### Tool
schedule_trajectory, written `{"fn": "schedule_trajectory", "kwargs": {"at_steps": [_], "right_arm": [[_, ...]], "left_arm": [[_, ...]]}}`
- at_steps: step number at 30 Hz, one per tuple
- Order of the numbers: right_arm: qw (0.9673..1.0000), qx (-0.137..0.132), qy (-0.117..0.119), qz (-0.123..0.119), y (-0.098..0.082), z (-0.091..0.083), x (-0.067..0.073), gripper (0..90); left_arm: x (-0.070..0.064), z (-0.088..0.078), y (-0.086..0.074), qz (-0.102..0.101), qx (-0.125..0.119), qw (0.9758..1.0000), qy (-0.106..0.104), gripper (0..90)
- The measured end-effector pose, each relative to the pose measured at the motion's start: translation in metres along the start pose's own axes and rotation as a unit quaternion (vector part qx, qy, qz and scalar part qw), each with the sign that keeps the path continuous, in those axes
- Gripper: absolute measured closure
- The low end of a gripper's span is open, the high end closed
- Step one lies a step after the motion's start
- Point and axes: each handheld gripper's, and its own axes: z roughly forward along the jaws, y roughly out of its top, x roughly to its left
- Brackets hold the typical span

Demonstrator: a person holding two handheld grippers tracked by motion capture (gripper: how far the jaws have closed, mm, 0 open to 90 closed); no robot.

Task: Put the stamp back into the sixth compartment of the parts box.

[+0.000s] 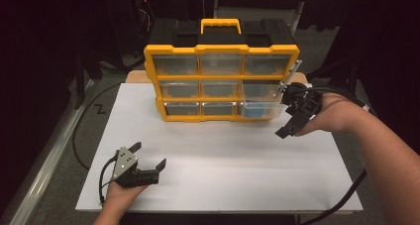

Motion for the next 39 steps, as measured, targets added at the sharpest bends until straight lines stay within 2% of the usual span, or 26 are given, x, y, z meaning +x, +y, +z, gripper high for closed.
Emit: {"fn": "schedule_trajectory", "kwargs": {"at_steps": [8, 12, 21, 31, 39], "right_arm": [[1.0000, -0.002, 0.001, 0.004, -0.003, 0.009, 0.006, 8.1], [0.9999, 0.005, 0.009, 0.003, -0.003, 0.021, 0.008, 1.0], [0.9996, 0.023, 0.017, 0.001, -0.002, 0.048, 0.015, 0.8], [0.9994, 0.031, 0.012, -0.005, -0.001, 0.076, 0.022, 0.8], [0.9990, 0.037, 0.024, -0.003, -0.005, 0.101, 0.024, 0.8]], "left_arm": [[0.000, 0.000, 0.000, 0.000, -0.001, 1.0000, 0.000, 0.3], [0.000, 0.000, 0.000, -0.001, -0.002, 1.0000, 0.000, 0.3], [0.001, 0.000, 0.000, -0.002, -0.002, 1.0000, 0.000, 0.3], [0.001, -0.001, 0.001, -0.001, -0.004, 1.0000, 0.000, 0.3], [0.001, -0.001, 0.001, -0.001, -0.005, 1.0000, 0.000, 0.3]]}}
